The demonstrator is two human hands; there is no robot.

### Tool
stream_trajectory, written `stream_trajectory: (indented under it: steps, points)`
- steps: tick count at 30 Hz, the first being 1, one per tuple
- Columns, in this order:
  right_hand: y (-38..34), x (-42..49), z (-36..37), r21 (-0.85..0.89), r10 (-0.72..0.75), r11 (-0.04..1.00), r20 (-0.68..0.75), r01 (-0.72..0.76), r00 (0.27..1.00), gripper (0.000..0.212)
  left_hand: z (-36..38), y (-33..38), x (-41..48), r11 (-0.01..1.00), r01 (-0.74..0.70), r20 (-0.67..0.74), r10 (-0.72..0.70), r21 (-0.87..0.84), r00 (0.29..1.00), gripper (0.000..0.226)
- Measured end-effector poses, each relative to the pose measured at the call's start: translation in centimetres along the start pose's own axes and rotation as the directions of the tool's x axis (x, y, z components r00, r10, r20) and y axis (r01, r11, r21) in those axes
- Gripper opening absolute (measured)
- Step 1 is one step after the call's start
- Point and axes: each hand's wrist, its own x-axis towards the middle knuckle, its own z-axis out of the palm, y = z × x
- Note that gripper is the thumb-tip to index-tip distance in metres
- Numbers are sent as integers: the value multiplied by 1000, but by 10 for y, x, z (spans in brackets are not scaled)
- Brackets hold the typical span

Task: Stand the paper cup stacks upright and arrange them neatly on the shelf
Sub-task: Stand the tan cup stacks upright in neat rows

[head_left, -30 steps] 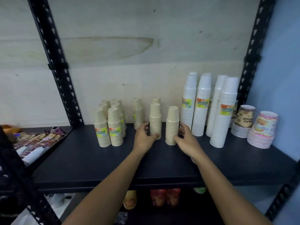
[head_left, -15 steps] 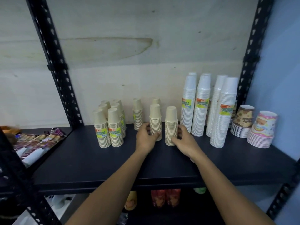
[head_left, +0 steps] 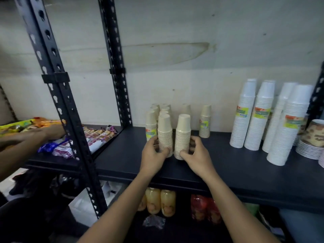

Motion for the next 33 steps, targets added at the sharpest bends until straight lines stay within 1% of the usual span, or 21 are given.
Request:
stream_trajectory:
  steps: [5,10,13,18,23,26,28,29,30,33]
  points:
    - [-16,-1,35,10,-7,1000,38,6,999,68,-49,-18,1,999,29,-46,-27,42,999,56]
    - [-19,2,54,-24,-8,1000,28,8,1000,68,-68,-26,10,998,53,-40,-52,27,998,57]
    - [-21,5,59,-36,-6,999,15,7,1000,67,-69,-30,17,997,76,11,-76,27,997,57]
    - [-19,11,64,-58,-7,998,0,7,1000,65,-65,-38,25,997,72,88,-73,19,993,57]
    - [-15,13,68,-62,-1,998,-15,0,1000,63,-66,-45,32,999,34,157,-39,35,987,55]
    - [-12,15,71,-72,2,997,-24,-4,1000,61,-70,-48,36,994,-3,188,-17,105,982,54]
    - [-12,16,74,-112,-11,994,-38,7,999,67,-73,-50,39,985,-36,223,-3,169,975,51]
    - [-11,16,76,-138,-22,990,-43,16,999,72,-73,-51,40,984,-49,238,7,169,971,49]
    - [-11,16,78,-159,-30,987,-48,22,998,76,-73,-52,40,988,-36,240,-1,152,971,53]
    - [-10,16,84,-207,-45,978,-71,30,996,87,-72,-53,37,997,36,229,-50,67,972,85]
